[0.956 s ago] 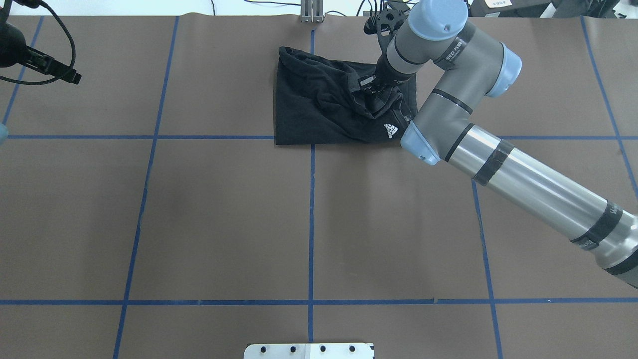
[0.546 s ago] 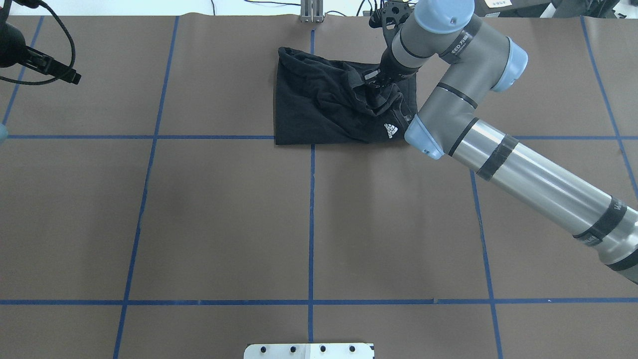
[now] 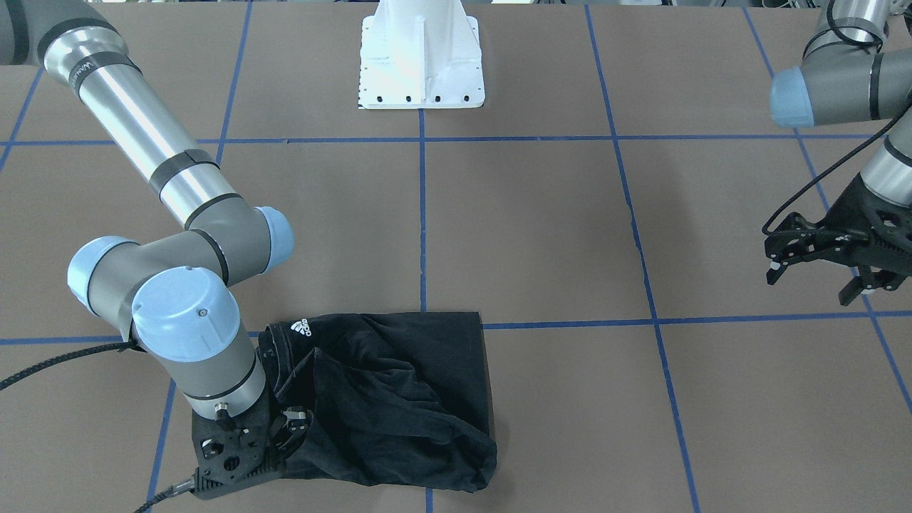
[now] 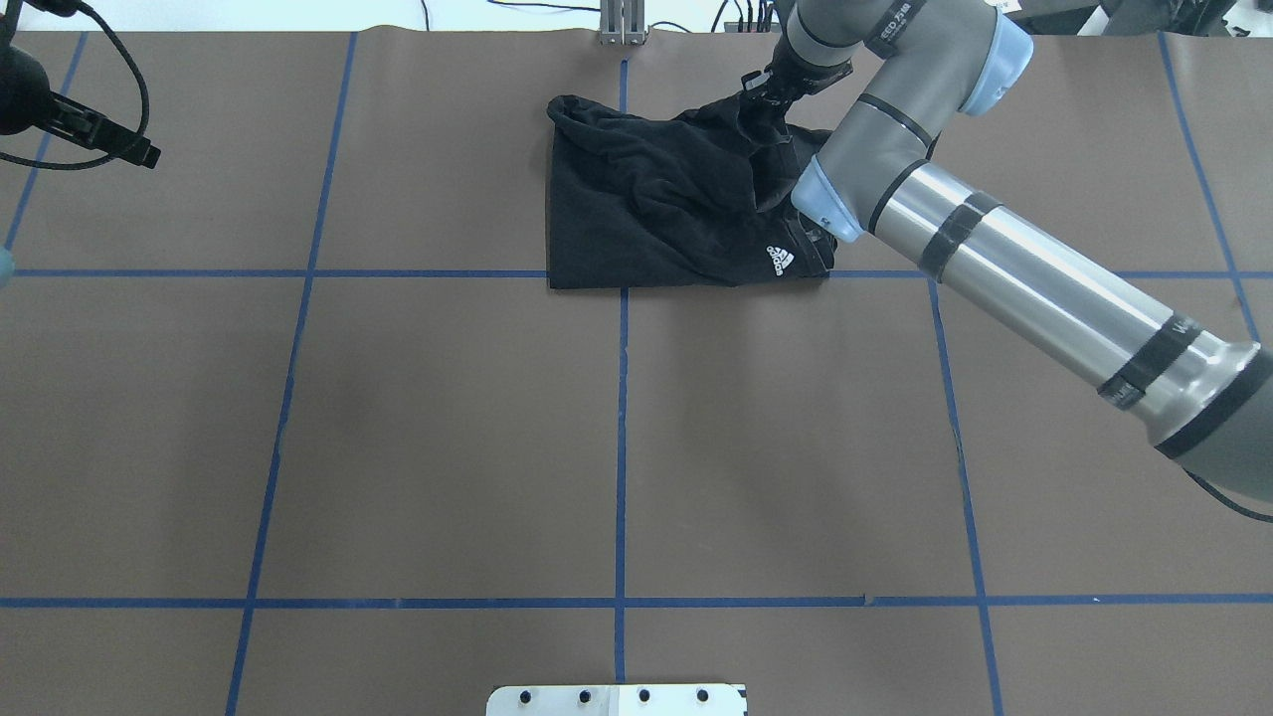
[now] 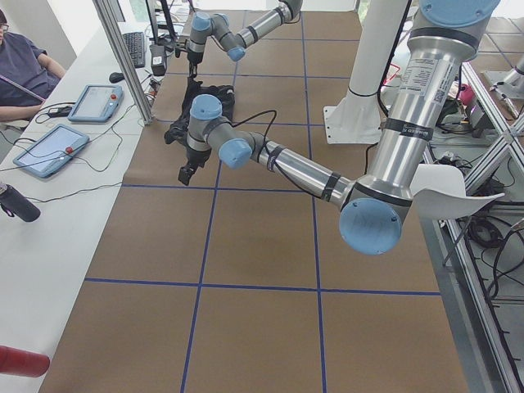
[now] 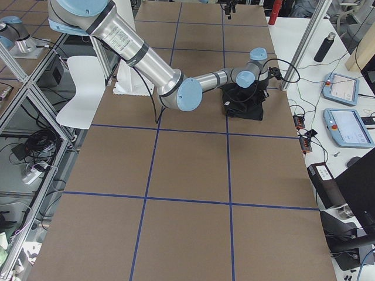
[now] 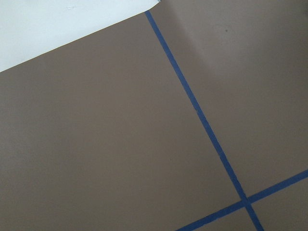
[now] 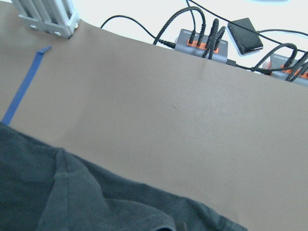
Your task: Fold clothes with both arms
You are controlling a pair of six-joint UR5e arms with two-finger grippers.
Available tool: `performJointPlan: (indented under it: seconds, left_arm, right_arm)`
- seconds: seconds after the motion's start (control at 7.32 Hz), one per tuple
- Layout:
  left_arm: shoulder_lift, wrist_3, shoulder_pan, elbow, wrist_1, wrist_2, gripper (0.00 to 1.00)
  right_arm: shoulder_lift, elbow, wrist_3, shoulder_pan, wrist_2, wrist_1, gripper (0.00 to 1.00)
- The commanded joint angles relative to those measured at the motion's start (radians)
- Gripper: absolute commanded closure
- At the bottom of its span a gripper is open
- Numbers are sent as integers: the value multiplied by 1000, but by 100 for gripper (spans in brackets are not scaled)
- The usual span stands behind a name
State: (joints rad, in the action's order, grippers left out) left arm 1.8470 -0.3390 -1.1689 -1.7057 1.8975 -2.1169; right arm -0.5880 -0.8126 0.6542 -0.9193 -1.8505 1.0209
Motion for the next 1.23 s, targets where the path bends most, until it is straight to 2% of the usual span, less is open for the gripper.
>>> performJointPlan:
  seconds: [0.0, 0.14, 0.27, 0.41, 0.55, 0.82, 0.96, 1.09]
  left_arm:
    - [0, 0, 0, 0, 0, 0, 0]
    - [0, 0, 0, 0, 0, 0, 0]
    - [0, 0, 0, 0, 0, 0, 0]
    - [-2, 0, 0, 1, 0, 0, 0]
    - [-5, 0, 0, 1, 0, 0, 0]
    - [-6, 0, 0, 0, 0, 0, 0]
    - [-6, 0, 0, 0, 0, 0, 0]
    - [-6, 0, 0, 0, 0, 0, 0]
  right_arm:
    - [43, 160, -41, -12, 72, -68, 66]
    - [42, 167, -44, -22, 73, -68, 14]
    - [54, 167, -41, -47, 35, -64, 0]
    - [72, 167, -47, -94, -104, -55, 0]
    - [91, 164, -36, -101, -174, -58, 0]
    - [121, 159, 156, -17, -171, -71, 0]
    - [131, 152, 171, 6, -170, -71, 2]
    - [126, 144, 198, 19, -173, -71, 11]
